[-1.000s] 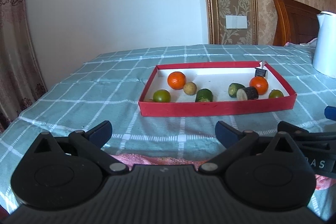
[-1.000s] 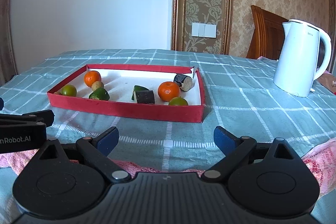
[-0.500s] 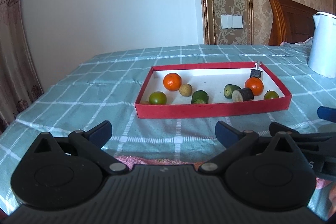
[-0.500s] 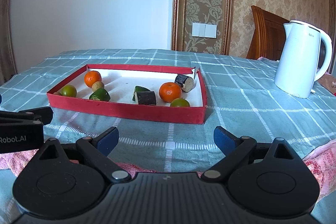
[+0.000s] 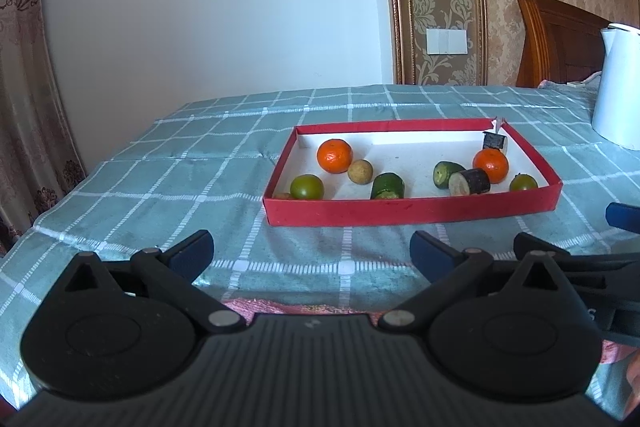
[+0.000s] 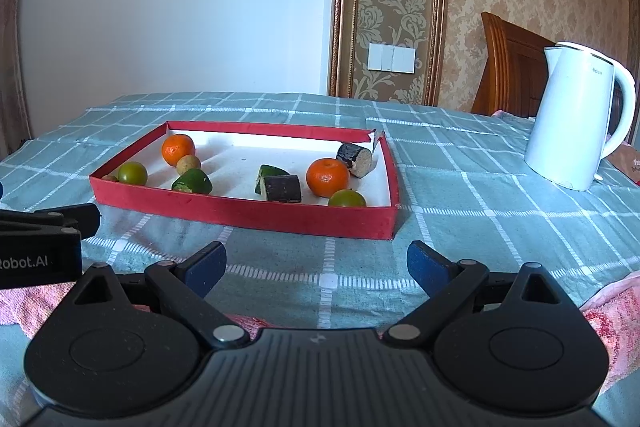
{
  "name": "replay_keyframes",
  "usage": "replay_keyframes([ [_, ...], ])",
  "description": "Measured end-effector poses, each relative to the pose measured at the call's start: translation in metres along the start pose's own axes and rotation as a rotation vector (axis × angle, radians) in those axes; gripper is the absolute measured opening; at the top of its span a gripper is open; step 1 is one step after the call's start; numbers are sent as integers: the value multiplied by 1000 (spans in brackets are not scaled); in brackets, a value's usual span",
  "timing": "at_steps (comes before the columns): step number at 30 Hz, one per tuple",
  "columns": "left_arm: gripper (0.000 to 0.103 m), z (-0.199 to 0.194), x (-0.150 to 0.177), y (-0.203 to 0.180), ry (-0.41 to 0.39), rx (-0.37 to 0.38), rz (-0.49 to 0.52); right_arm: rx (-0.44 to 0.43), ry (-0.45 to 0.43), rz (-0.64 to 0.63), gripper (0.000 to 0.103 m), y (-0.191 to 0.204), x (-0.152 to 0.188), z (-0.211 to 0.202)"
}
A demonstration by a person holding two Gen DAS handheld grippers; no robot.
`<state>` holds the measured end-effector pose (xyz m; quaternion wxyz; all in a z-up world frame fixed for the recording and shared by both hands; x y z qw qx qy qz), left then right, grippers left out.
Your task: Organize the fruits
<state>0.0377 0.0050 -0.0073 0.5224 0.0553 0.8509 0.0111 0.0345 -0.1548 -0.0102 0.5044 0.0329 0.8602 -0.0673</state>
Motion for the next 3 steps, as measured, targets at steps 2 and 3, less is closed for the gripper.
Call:
replay_keyframes([
  [2,103,2,0,0,3,-2,3,-4,5,-1,98,1,0,1],
  [3,103,3,1,0,6,0,2,-3,6,0,98,1,0,2],
])
Point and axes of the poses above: each gripper's, at about its wrist camera, not at the fingertips, and z roughly the way its jaws point, y to its left, x to its underside, the point moved 6 cm from there along z, roughly the way its jaws point, and after that the axes turned 5 degrees about x, right-handed, at the moved point
